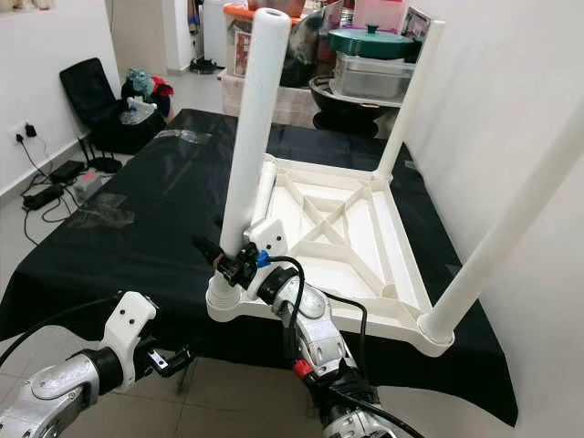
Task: Building children table
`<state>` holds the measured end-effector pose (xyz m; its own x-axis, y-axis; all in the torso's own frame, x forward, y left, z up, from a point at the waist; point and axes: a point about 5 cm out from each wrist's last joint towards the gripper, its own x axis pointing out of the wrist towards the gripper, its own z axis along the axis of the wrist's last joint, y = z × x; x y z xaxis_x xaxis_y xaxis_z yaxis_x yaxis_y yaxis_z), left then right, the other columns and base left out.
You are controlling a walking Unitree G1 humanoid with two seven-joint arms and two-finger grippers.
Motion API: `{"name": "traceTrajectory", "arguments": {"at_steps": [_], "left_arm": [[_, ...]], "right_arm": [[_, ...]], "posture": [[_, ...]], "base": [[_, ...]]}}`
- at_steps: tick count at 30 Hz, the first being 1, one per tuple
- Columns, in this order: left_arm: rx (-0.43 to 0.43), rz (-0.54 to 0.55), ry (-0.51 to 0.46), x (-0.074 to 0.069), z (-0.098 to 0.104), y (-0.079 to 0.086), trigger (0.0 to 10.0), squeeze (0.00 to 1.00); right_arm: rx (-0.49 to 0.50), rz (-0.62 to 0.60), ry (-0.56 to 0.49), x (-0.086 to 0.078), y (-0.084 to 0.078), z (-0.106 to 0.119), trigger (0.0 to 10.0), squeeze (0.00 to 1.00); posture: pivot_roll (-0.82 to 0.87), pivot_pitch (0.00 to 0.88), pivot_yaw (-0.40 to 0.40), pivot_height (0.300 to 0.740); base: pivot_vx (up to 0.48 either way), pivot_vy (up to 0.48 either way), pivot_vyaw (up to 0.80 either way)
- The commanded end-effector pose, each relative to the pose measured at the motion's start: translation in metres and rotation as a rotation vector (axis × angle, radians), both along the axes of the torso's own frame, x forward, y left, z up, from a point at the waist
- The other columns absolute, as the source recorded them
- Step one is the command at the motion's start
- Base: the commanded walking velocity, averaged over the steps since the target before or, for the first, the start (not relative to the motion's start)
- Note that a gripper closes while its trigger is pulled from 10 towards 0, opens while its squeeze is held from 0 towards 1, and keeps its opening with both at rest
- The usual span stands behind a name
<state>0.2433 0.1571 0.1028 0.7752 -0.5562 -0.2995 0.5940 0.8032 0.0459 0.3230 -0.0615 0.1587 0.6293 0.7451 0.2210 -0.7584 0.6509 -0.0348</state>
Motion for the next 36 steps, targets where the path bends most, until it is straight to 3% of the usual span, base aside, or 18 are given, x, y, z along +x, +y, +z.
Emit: {"name": "traceTrajectory", "arguments": {"at_steps": [1,3,5,8,9,15,23,31,36], "left_arm": [[0.005,-0.005,0.006,0.001,0.001,0.002,10.0,0.00],[0.005,-0.003,0.007,0.001,0.001,0.002,10.0,0.00],[0.004,0.000,0.010,0.000,0.001,0.003,10.0,0.00],[0.004,0.001,0.010,0.000,0.001,0.003,10.0,0.00],[0.003,0.001,0.012,-0.001,0.001,0.003,10.0,0.00],[0.004,0.008,0.015,-0.002,0.000,0.004,10.0,0.00],[0.005,0.011,0.016,-0.001,-0.001,0.004,10.0,0.00],[0.002,0.014,0.017,-0.001,-0.001,0.001,10.0,0.00],[-0.002,0.027,0.018,-0.002,-0.003,0.000,10.0,0.00]], "right_arm": [[-0.058,0.047,0.142,-0.006,-0.004,-0.029,10.0,0.00],[-0.069,0.101,0.153,-0.009,-0.002,-0.029,10.0,0.00],[-0.126,0.240,0.163,-0.019,0.005,-0.032,10.0,0.00],[-0.147,0.278,0.166,-0.022,0.006,-0.033,10.0,0.00],[-0.189,0.341,0.169,-0.029,0.009,-0.037,10.0,0.00],[-0.254,0.362,0.184,-0.034,0.005,-0.047,10.0,0.00],[-0.266,0.342,0.201,-0.031,0.002,-0.049,10.0,0.00],[-0.184,0.476,0.196,-0.028,0.010,-0.023,10.0,0.00],[-0.222,0.713,0.120,-0.031,0.027,0.003,10.0,0.00]], "posture": [[0.15,0.000,-0.113,0.740],[0.15,0.000,-0.116,0.740],[0.15,0.000,-0.117,0.740],[0.15,0.000,-0.117,0.740],[0.15,0.000,-0.123,0.740],[0.16,0.000,-0.126,0.740],[0.15,0.000,-0.125,0.740],[0.16,0.000,-0.135,0.740],[0.18,0.000,-0.160,0.740]], "base": [[0.000,0.000,0.00],[0.000,0.000,0.00],[0.000,0.000,0.00],[0.000,0.000,0.00],[0.000,0.000,0.00],[0.000,0.000,0.00],[0.000,0.000,0.00],[0.000,0.000,0.00],[0.000,0.000,0.00]]}}
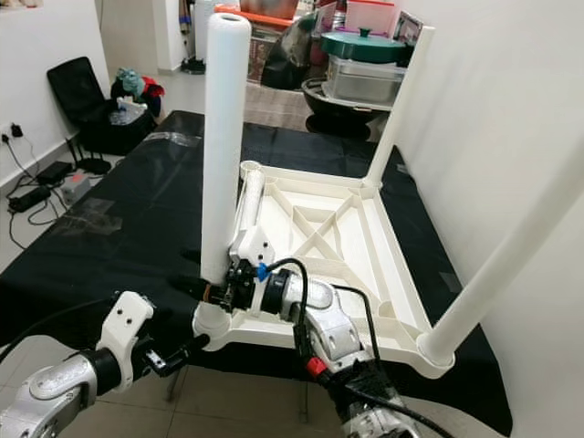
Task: Building children table
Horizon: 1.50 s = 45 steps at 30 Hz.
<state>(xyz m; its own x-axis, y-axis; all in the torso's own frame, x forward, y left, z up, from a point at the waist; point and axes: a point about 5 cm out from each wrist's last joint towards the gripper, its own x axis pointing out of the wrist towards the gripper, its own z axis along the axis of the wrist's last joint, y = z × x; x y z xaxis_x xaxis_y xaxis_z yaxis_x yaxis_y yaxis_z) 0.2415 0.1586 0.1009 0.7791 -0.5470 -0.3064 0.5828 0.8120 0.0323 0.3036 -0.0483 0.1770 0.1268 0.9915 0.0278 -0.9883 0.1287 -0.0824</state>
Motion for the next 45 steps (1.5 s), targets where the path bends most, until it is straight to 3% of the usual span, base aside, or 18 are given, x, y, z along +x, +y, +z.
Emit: {"name": "traceTrajectory", "arguments": {"at_steps": [1,11,21,25,45], "left_arm": [[0.004,0.013,0.004,0.000,-0.001,-0.002,10.0,0.00],[0.004,0.044,0.006,-0.004,-0.002,0.002,10.0,0.00],[-0.010,0.058,0.015,-0.005,-0.003,0.000,10.0,0.00],[-0.011,0.066,0.020,-0.006,-0.004,0.000,10.0,0.00],[0.000,0.064,0.012,-0.002,-0.002,0.004,10.0,0.00]], "right_arm": [[-0.044,0.139,0.087,-0.012,0.013,-0.015,10.0,0.00],[-0.048,0.150,0.091,-0.006,0.023,-0.013,10.0,0.00],[0.003,0.113,0.159,0.003,0.018,-0.012,10.0,0.00],[0.082,0.077,0.230,0.009,0.014,-0.013,10.0,0.00],[0.158,-0.084,0.236,0.010,0.003,-0.030,10.0,0.00]], "posture": [[0.18,0.000,-0.160,0.740],[0.19,0.000,-0.184,0.740],[0.19,0.000,-0.191,0.740],[0.19,0.000,-0.191,0.740],[0.19,0.000,-0.165,0.740]], "base": [[0.000,0.000,0.00],[0.000,0.000,0.00],[0.000,0.000,0.00],[0.000,0.000,0.00],[0.000,0.000,0.00]]}}
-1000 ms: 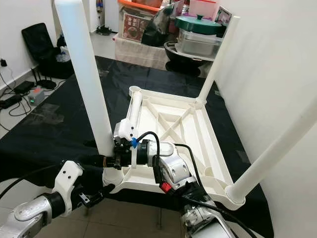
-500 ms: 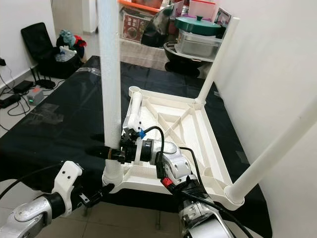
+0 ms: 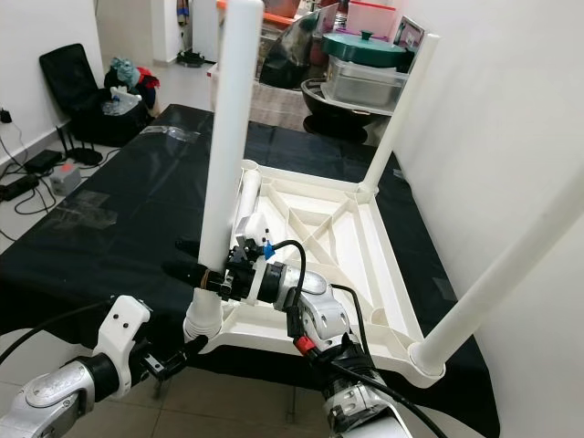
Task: Building children table
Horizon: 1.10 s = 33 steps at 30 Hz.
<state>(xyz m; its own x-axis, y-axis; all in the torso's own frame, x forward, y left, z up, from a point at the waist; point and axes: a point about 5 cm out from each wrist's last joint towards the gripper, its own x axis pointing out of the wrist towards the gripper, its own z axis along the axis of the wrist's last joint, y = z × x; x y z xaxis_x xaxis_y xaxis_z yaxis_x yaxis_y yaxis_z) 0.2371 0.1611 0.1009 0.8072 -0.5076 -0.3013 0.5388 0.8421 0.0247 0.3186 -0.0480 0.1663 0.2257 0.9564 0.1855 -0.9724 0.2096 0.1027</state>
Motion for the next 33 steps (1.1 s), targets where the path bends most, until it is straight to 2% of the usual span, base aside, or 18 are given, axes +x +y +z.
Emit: {"name": "traceTrajectory", "arguments": {"at_steps": [1,6,11,13,14,15,19,20,22,25,26,27,33], "left_arm": [[0.009,0.011,0.013,0.002,-0.002,0.001,10.0,0.00],[0.010,0.009,0.011,0.002,-0.002,0.001,10.0,0.00],[0.012,0.011,0.008,0.003,-0.001,0.001,10.0,0.00],[0.012,0.011,0.008,0.003,-0.001,0.001,10.0,0.00],[0.013,0.013,0.008,0.004,-0.001,0.002,10.0,0.00],[0.013,0.013,0.008,0.004,-0.001,0.002,10.0,0.00],[0.012,0.018,0.011,0.004,-0.003,0.003,10.0,0.00],[0.012,0.018,0.011,0.004,-0.003,0.003,10.0,0.00],[0.011,0.018,0.012,0.004,-0.003,0.002,10.0,0.00],[0.009,0.017,0.012,0.006,-0.004,0.001,10.0,0.00],[0.009,0.017,0.011,0.006,-0.004,0.000,10.0,0.00],[0.009,0.018,0.010,0.007,-0.004,0.000,10.0,0.00],[0.012,0.032,0.005,0.008,-0.003,0.001,10.0,0.00]], "right_arm": [[-0.027,0.010,0.081,-0.005,0.003,-0.019,10.0,0.00],[-0.061,-0.049,0.075,-0.003,-0.001,-0.024,10.0,0.00],[-0.181,-0.251,0.058,0.008,-0.006,-0.030,10.0,0.00],[-0.188,-0.272,0.060,0.009,-0.007,-0.030,10.0,0.00],[-0.200,-0.371,0.056,0.013,-0.011,-0.028,10.0,0.00],[-0.200,-0.371,0.056,0.013,-0.011,-0.028,10.0,0.00],[-0.180,-0.558,0.058,0.012,-0.023,-0.021,10.0,0.00],[-0.180,-0.558,0.058,0.012,-0.023,-0.021,10.0,0.00],[-0.166,-0.599,0.074,0.010,-0.026,-0.020,10.0,0.00],[-0.246,-0.829,0.176,0.009,-0.046,-0.036,10.0,0.00],[-0.267,-0.872,0.194,0.009,-0.051,-0.040,10.0,0.00],[-0.301,-0.969,0.263,0.010,-0.060,-0.050,10.0,0.00],[-0.356,-1.114,0.300,0.013,-0.075,-0.059,10.0,0.00]], "posture": [[0.19,0.000,-0.165,0.740],[0.19,0.000,-0.163,0.740],[0.18,0.000,-0.162,0.740],[0.18,0.000,-0.162,0.740],[0.17,0.000,-0.160,0.740],[0.17,0.000,-0.160,0.740],[0.17,0.000,-0.158,0.740],[0.17,0.000,-0.158,0.740],[0.16,0.000,-0.154,0.740],[0.14,0.000,-0.148,0.740],[0.14,0.000,-0.148,0.740],[0.14,0.000,-0.148,0.740],[0.14,0.000,-0.152,0.740]], "base": [[0.000,0.000,0.00],[0.000,0.000,0.00],[0.000,0.000,0.00],[0.000,0.000,0.00],[0.000,0.000,0.00],[0.000,0.000,0.00],[0.000,0.000,0.00],[0.000,0.000,0.00],[0.000,0.000,0.00],[0.000,0.000,0.00],[0.000,0.000,0.00],[0.000,0.000,0.00],[0.000,0.000,0.00]]}}
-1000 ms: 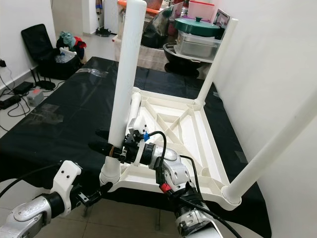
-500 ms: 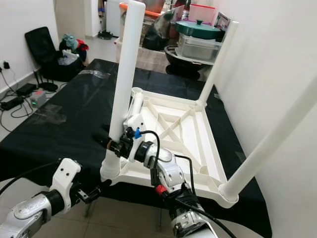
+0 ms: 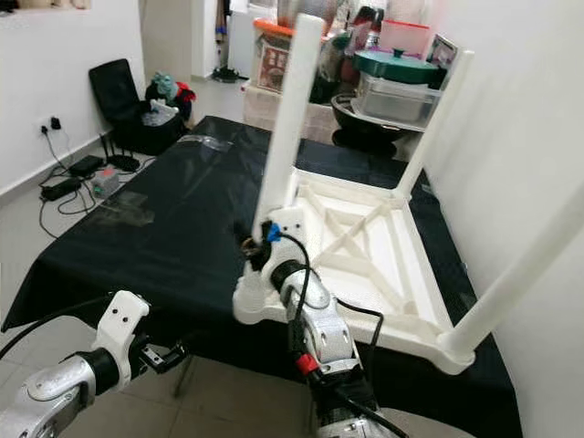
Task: Building children table
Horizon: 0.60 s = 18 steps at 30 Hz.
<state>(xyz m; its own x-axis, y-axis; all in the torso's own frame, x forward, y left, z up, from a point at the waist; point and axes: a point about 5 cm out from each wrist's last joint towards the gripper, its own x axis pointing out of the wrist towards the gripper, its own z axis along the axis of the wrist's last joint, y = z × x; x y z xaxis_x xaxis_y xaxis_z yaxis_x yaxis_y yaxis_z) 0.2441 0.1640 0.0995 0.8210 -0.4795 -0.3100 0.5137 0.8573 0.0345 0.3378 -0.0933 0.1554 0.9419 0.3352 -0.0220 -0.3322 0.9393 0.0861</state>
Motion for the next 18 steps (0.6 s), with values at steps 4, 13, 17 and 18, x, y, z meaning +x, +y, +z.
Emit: {"name": "traceTrajectory", "arguments": {"at_steps": [4,13,17,18], "left_arm": [[0.009,0.038,-0.005,0.004,-0.002,0.001,10.0,0.00],[0.019,0.080,-0.013,0.009,-0.002,0.005,10.0,0.00],[0.027,0.093,-0.016,0.011,-0.002,0.007,10.0,0.00],[0.028,0.099,-0.020,0.012,-0.002,0.008,10.0,0.00]], "right_arm": [[-0.077,-0.310,0.242,-0.006,-0.044,-0.049,10.0,0.00],[-0.066,-0.520,0.285,-0.010,-0.063,-0.054,10.0,0.00],[-0.062,-0.652,0.308,-0.013,-0.080,-0.057,10.0,0.00],[-0.077,-0.708,0.296,-0.015,-0.088,-0.056,10.0,0.00]], "posture": [[0.14,0.000,-0.156,0.740],[0.13,0.000,-0.151,0.740],[0.13,0.000,-0.149,0.740],[0.13,0.000,-0.147,0.740]], "base": [[0.000,0.000,0.00],[0.000,0.000,0.00],[0.000,0.000,0.00],[0.000,0.000,0.00]]}}
